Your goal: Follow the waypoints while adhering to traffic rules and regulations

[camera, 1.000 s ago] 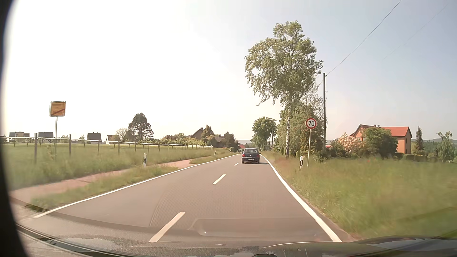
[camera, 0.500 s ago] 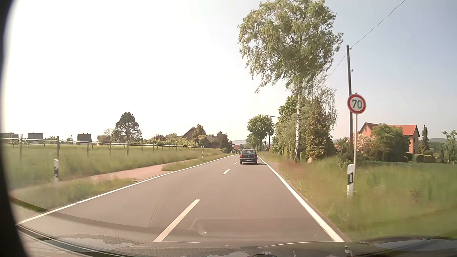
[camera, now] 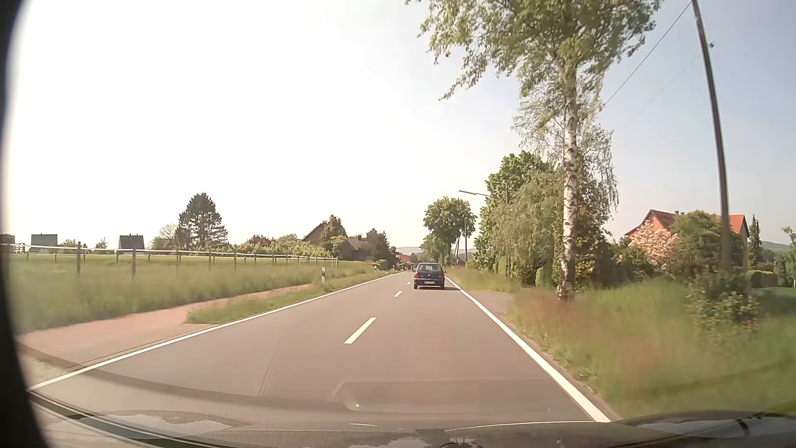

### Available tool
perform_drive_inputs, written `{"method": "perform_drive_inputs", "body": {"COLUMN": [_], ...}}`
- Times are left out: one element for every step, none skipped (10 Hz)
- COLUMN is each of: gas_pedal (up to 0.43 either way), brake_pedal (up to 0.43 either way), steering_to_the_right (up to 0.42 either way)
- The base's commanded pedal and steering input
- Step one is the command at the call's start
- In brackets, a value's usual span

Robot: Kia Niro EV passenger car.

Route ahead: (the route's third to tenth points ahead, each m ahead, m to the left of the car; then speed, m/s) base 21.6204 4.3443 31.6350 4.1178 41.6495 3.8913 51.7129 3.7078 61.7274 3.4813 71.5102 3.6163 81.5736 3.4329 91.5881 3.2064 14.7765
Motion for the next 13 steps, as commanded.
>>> {"method": "perform_drive_inputs", "body": {"gas_pedal": [0.169,0.169,0.169,0.177,0.189,0.189,0.189,0.197,0.197,0.197,0.197,0.197,0.197], "brake_pedal": [0.0,0.0,0.0,0.0,0.0,0.0,0.0,0.0,0.0,0.0,0.0,0.0,0.0], "steering_to_the_right": [0.006,0.006,0.005,0.005,0.005,0.003,0.001,0.0,0.0,0.0,0.0,0.0,0.0]}}
